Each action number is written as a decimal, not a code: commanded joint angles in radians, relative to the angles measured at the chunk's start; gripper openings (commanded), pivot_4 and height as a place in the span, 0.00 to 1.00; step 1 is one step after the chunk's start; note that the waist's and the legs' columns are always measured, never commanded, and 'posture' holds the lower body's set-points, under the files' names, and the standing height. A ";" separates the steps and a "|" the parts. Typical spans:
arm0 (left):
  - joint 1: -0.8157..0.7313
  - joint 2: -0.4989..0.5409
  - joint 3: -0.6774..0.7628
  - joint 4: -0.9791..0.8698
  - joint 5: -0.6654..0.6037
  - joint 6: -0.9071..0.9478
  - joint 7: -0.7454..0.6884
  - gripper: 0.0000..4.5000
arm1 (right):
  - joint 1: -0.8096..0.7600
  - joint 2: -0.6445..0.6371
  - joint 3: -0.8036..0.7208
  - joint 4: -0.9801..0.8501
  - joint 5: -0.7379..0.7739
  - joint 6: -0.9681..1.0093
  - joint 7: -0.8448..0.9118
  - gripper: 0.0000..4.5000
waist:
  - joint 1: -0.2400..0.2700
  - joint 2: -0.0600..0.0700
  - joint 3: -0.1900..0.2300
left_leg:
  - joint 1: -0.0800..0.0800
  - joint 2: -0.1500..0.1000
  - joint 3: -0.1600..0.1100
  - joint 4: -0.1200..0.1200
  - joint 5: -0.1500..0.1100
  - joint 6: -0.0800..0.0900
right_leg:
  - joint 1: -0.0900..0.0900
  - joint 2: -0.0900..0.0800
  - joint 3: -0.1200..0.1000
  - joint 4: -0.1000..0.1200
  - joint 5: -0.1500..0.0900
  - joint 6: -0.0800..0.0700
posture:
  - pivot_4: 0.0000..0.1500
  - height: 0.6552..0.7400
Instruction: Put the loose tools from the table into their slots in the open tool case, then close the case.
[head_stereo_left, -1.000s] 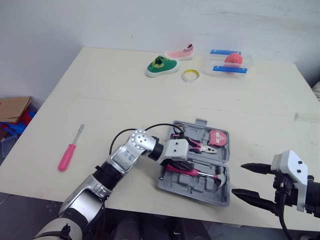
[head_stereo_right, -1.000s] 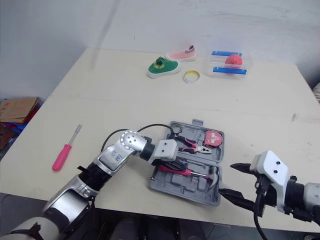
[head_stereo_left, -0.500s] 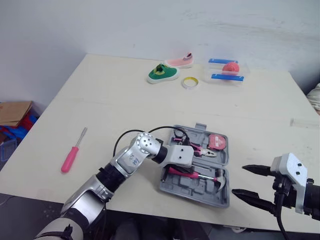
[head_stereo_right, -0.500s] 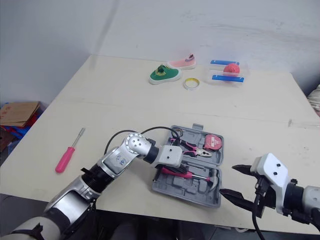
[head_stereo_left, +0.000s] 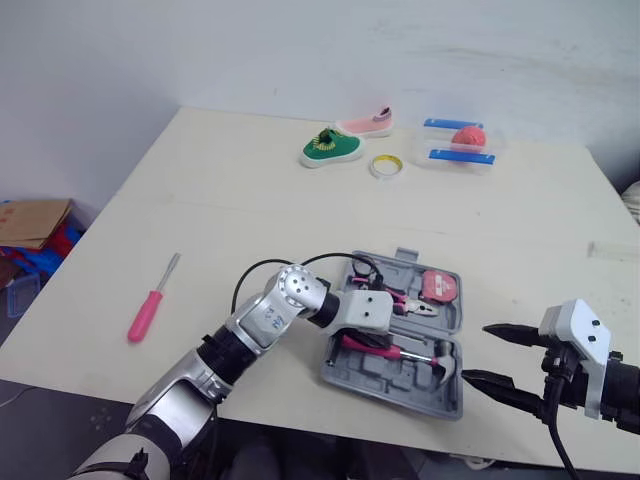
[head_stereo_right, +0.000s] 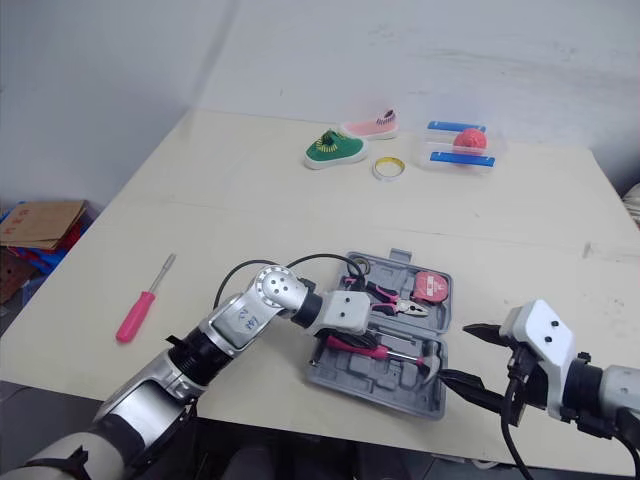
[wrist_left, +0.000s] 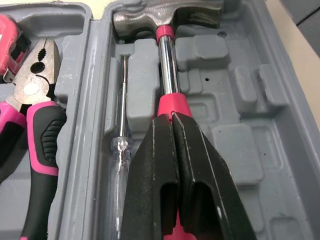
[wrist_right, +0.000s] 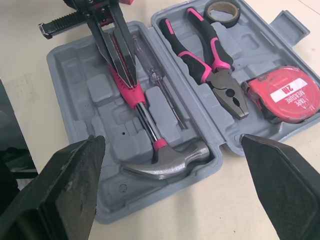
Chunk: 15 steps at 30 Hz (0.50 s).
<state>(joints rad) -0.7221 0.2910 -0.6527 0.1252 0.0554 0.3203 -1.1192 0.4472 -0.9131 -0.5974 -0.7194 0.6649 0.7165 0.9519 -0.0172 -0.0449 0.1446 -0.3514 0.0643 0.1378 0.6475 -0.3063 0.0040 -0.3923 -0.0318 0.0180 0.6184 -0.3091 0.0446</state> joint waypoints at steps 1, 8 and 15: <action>0.048 0.050 -0.131 0.106 0.131 0.048 -0.027 0.01 | 0.007 -0.005 -0.030 -0.004 -0.016 -0.025 0.010 1.00 | 0.001 -0.001 -0.002 | 0.000 0.000 0.000 0.000 0.000 0.000 | 0.000 0.000 0.000 0.000 0.000 0.000 | 1.00 0.89; 0.042 0.041 -0.137 0.105 0.144 0.033 -0.025 0.01 | -0.014 -0.003 -0.002 0.025 -0.029 -0.037 0.006 1.00 | 0.001 0.000 -0.005 | 0.000 0.000 0.000 -0.001 0.000 0.000 | 0.000 0.000 0.000 -0.001 -0.001 -0.001 | 1.00 0.89; 0.057 0.019 -0.038 0.066 0.040 0.011 -0.029 0.01 | -0.032 -0.002 0.002 0.032 -0.031 -0.032 0.000 1.00 | 0.001 0.000 -0.005 | -0.001 0.000 -0.001 -0.002 0.000 0.000 | 0.000 -0.001 0.000 -0.003 -0.001 -0.001 | 1.00 0.89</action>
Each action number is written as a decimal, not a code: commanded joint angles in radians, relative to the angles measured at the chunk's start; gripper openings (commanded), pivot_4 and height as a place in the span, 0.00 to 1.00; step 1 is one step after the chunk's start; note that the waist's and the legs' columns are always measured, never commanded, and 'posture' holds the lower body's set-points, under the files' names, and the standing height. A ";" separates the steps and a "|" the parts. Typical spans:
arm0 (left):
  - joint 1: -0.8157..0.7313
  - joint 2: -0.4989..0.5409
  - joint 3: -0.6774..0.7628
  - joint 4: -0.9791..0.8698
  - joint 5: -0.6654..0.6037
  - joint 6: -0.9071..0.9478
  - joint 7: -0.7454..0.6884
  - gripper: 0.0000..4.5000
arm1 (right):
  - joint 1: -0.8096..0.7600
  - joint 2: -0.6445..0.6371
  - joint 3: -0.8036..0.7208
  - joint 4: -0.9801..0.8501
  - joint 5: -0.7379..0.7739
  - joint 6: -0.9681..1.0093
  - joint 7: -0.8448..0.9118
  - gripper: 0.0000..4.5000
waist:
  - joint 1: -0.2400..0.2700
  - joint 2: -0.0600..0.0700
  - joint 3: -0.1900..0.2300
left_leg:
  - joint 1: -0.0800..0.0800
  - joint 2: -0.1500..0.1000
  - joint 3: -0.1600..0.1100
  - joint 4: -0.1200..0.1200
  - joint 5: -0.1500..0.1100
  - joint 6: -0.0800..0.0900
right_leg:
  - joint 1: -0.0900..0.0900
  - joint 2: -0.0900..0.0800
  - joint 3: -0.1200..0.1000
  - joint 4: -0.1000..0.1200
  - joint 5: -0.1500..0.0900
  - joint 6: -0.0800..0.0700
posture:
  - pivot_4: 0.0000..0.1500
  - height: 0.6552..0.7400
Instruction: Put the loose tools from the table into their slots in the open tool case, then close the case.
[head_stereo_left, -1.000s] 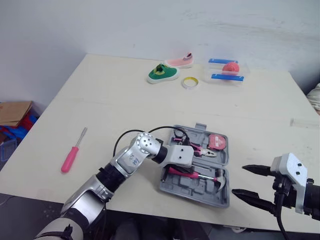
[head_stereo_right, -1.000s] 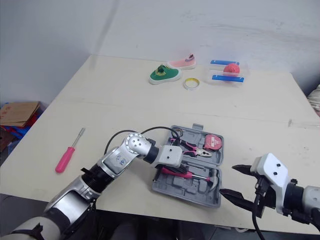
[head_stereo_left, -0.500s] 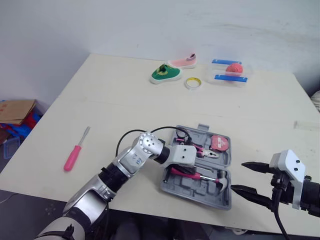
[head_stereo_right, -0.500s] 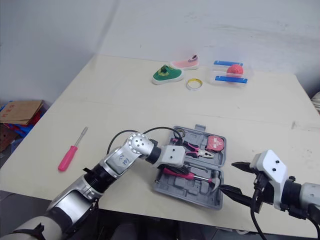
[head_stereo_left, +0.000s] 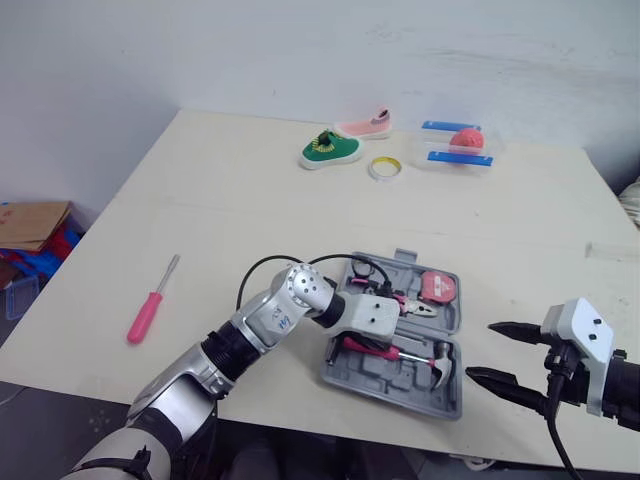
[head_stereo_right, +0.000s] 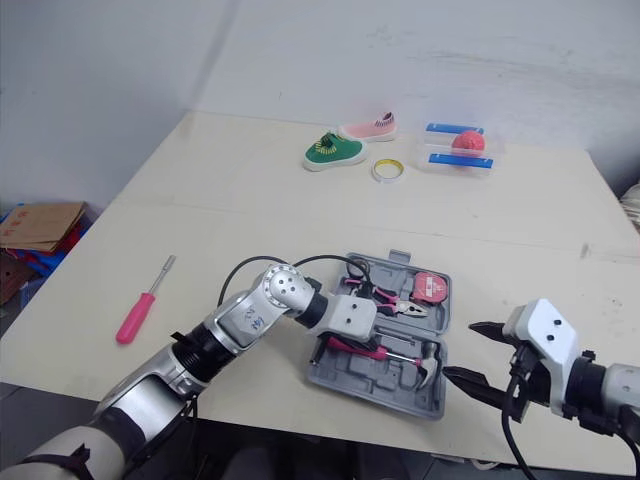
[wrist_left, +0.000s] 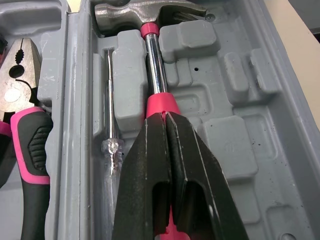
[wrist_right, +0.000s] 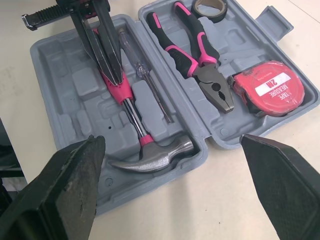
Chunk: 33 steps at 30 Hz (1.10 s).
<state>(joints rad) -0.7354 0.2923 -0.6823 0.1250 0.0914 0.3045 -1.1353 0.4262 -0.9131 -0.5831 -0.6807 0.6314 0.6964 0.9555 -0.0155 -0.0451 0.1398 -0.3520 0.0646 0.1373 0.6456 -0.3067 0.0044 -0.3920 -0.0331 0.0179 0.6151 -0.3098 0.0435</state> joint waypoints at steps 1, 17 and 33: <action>0.094 0.019 0.064 0.008 -0.077 0.021 -0.028 0.01 | -0.007 0.001 -0.027 -0.010 0.005 -0.010 -0.003 1.00 | -0.003 0.002 0.001 | 0.000 0.000 0.000 0.000 0.000 0.000 | 0.000 0.000 0.000 -0.001 0.000 0.000 | 1.00 0.89; 0.636 0.531 1.104 -0.535 -0.815 0.616 0.030 0.60 | 0.126 0.012 -0.404 0.198 0.050 0.042 0.114 1.00 | -0.009 0.019 0.028 | -0.019 0.001 -0.014 0.000 -0.001 -0.011 | -0.025 0.001 -0.016 0.013 -0.002 0.010 | 1.00 0.89; 1.132 0.656 1.604 -0.058 -0.555 0.208 -0.016 0.99 | 0.154 -0.018 -0.502 0.705 -0.129 -0.211 0.169 1.00 | -0.011 0.018 0.033 | -0.017 -0.002 -0.012 -0.010 -0.008 -0.015 | -0.024 -0.013 -0.023 0.005 -0.015 -0.013 | 1.00 0.89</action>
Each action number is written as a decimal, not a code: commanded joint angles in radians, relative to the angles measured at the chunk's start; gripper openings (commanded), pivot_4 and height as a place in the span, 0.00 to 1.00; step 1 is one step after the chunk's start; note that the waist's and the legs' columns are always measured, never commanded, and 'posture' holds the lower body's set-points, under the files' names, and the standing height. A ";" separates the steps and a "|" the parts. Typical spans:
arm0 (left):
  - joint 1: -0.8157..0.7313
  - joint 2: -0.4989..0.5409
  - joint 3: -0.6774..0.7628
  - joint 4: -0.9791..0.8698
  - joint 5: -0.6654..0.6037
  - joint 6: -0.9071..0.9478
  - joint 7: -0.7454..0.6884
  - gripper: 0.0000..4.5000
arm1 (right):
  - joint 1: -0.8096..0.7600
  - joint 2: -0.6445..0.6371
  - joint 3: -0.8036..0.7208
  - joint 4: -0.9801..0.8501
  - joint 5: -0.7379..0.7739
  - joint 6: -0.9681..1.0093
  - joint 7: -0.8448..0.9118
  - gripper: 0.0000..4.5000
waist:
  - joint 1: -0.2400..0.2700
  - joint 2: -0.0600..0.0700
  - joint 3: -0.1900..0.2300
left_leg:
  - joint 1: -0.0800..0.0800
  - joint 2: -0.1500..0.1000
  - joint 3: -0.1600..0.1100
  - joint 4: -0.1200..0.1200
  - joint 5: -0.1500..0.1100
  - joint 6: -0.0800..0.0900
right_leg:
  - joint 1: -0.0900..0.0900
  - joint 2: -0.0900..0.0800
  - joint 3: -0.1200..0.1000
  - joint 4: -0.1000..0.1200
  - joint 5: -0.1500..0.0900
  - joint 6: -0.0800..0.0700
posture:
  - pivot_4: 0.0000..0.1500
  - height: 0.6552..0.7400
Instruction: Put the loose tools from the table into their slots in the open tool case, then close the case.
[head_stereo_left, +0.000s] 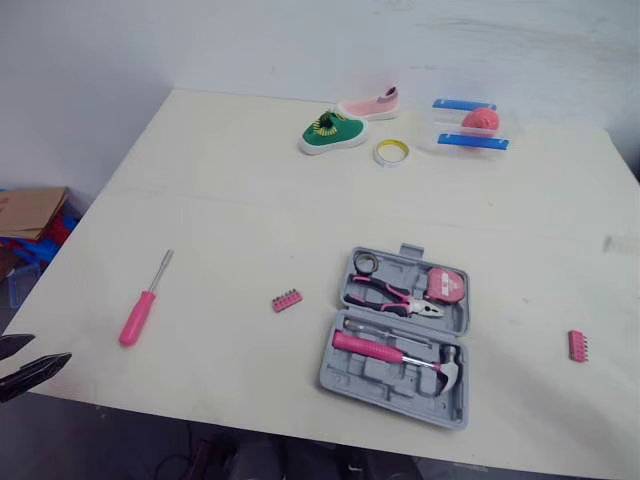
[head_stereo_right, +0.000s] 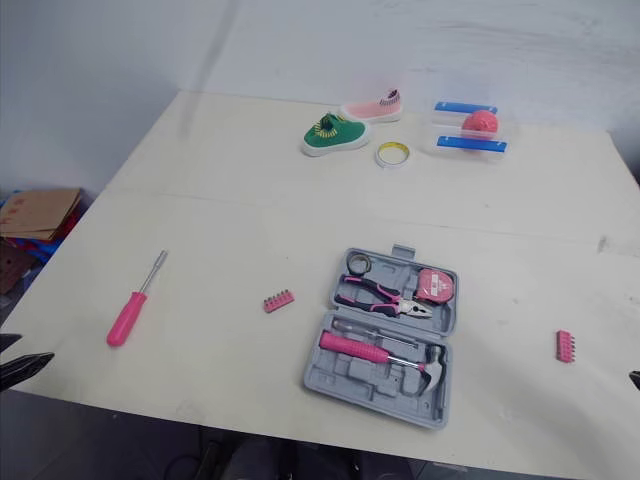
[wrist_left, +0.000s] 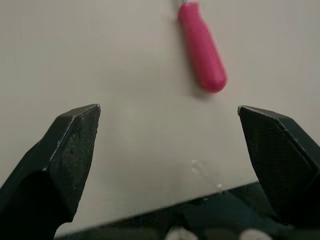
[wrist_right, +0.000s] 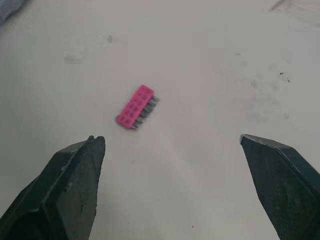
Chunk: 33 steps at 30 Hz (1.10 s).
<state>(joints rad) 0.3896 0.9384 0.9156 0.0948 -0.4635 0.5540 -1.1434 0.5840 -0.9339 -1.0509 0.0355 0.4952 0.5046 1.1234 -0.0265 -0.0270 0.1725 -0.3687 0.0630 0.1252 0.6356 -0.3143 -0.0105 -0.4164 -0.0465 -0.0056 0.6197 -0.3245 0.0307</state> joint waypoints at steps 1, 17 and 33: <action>-0.004 0.012 -0.003 -0.037 -0.006 -0.040 -0.004 0.99 | -0.006 0.001 -0.033 -0.014 0.009 -0.022 0.008 1.00 | 0.000 0.001 0.000 | 0.000 0.000 0.001 -0.002 0.001 -0.001 | 0.000 -0.001 -0.001 0.000 0.000 0.000 | 1.00 0.89; -0.443 -0.186 -0.754 -0.483 0.049 0.082 0.351 0.99 | -0.420 -0.052 0.391 -0.757 0.488 0.287 -0.227 1.00 | -0.004 0.006 -0.001 | 0.001 0.001 0.000 -0.002 0.011 0.000 | 0.000 0.006 -0.002 0.010 0.010 0.021 | 1.00 0.89; -0.636 -0.348 -0.993 -0.239 0.198 -0.046 0.389 0.86 | -0.705 -0.059 0.759 -0.829 0.524 0.296 -0.331 1.00 | 0.001 0.002 -0.001 | -0.003 0.001 -0.003 0.011 0.011 0.005 | 0.002 0.003 -0.005 0.010 0.012 0.023 | 1.00 0.89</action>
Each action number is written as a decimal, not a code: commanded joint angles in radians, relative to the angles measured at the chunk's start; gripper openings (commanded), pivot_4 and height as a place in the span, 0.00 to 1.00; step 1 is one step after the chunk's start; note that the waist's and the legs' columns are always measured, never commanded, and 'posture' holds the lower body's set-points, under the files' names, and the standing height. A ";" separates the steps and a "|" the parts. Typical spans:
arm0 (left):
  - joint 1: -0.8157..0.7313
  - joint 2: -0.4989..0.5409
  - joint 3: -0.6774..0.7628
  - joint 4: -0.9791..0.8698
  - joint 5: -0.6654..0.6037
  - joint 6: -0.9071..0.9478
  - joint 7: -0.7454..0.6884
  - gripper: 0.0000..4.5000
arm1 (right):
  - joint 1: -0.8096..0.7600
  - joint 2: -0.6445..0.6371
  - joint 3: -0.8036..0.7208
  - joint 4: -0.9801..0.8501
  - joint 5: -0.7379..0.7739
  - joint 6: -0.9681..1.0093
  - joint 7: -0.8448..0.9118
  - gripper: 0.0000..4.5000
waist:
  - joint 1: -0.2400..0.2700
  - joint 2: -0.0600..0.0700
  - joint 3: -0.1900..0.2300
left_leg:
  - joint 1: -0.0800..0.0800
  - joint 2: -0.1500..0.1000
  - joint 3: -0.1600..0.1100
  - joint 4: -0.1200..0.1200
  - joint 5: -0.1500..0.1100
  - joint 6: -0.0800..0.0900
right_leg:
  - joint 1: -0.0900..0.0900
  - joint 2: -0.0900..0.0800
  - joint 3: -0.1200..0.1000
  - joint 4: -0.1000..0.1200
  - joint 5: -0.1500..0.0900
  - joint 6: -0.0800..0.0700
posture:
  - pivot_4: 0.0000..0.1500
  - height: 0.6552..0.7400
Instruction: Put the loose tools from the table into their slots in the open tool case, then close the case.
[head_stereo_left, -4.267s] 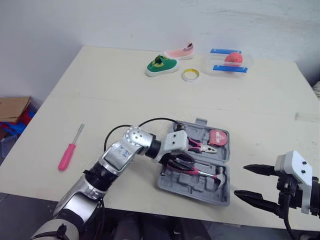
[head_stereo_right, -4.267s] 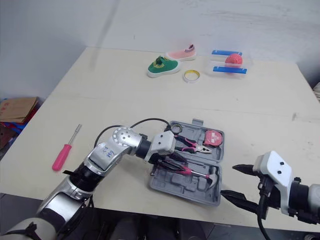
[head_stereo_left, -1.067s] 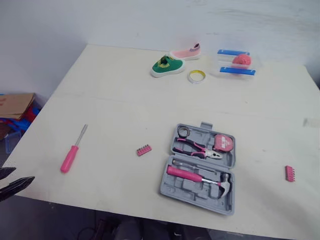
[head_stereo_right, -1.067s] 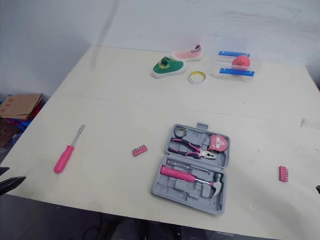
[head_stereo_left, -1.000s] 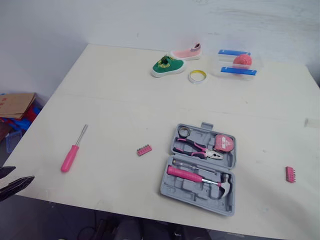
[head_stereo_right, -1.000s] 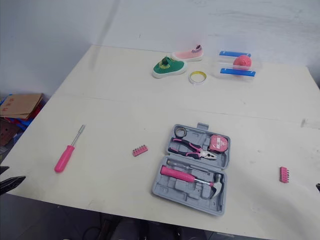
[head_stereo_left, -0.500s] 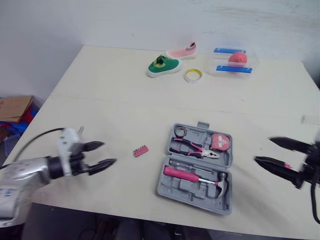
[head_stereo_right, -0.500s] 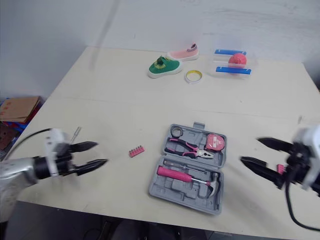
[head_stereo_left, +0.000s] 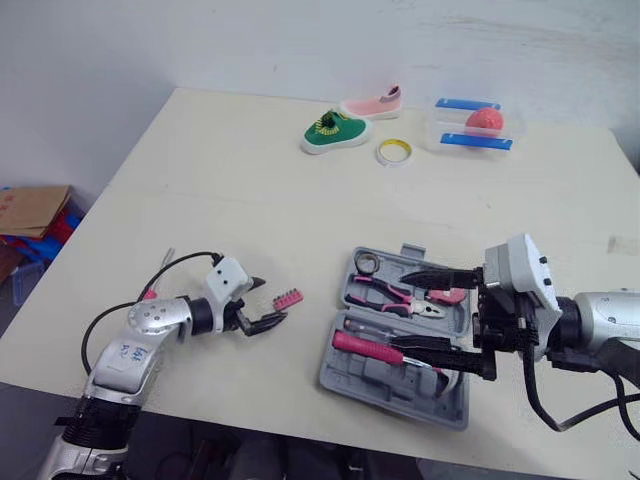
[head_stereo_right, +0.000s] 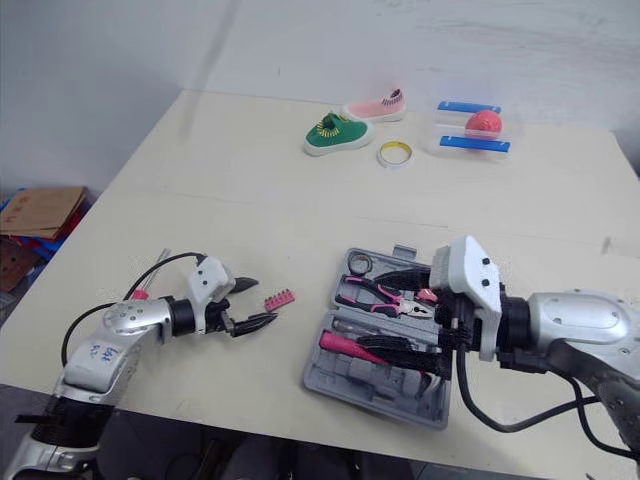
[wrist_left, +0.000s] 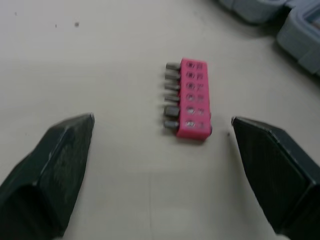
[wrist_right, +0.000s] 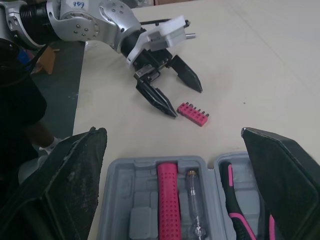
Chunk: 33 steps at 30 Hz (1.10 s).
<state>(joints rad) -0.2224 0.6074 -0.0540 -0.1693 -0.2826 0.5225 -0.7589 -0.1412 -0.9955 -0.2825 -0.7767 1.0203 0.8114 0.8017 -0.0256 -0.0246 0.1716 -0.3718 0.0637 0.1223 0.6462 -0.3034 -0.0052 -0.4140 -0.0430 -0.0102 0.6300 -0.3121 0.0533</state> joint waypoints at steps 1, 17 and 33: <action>-0.031 -0.022 -0.033 0.032 0.025 -0.008 0.009 0.86 | 0.026 0.002 -0.009 -0.018 -0.005 -0.013 -0.010 1.00 | 0.000 0.000 0.000 | 0.001 0.000 0.000 0.000 0.000 0.001 | 0.001 0.000 0.000 0.000 0.000 0.000 | 1.00 0.89; -0.044 0.031 -0.065 0.024 0.064 -0.014 -0.053 0.15 | 0.070 -0.006 -0.036 -0.007 -0.029 -0.029 0.003 1.00 | -0.002 0.000 0.000 | 0.003 -0.001 -0.001 0.002 0.000 0.002 | 0.002 -0.001 0.000 0.003 0.002 0.001 | 1.00 0.89; -0.397 0.137 -0.441 -0.219 0.061 0.177 -0.367 0.15 | 0.328 -0.062 -0.138 -0.079 0.002 0.026 0.070 1.00 | 0.019 -0.002 0.001 | 0.001 -0.001 -0.001 0.003 0.000 0.002 | 0.003 0.002 0.001 0.000 0.002 0.001 | 1.00 0.89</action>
<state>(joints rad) -0.5930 0.7418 -0.4650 -0.3838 -0.2514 0.7016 -1.1029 0.1787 -1.0529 -0.3823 -0.8210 1.0043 0.8374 0.8737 -0.0062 -0.0264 0.1723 -0.3701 0.0627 0.1214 0.6489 -0.3029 -0.0032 -0.4110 -0.0403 -0.0092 0.6301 -0.3102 0.0543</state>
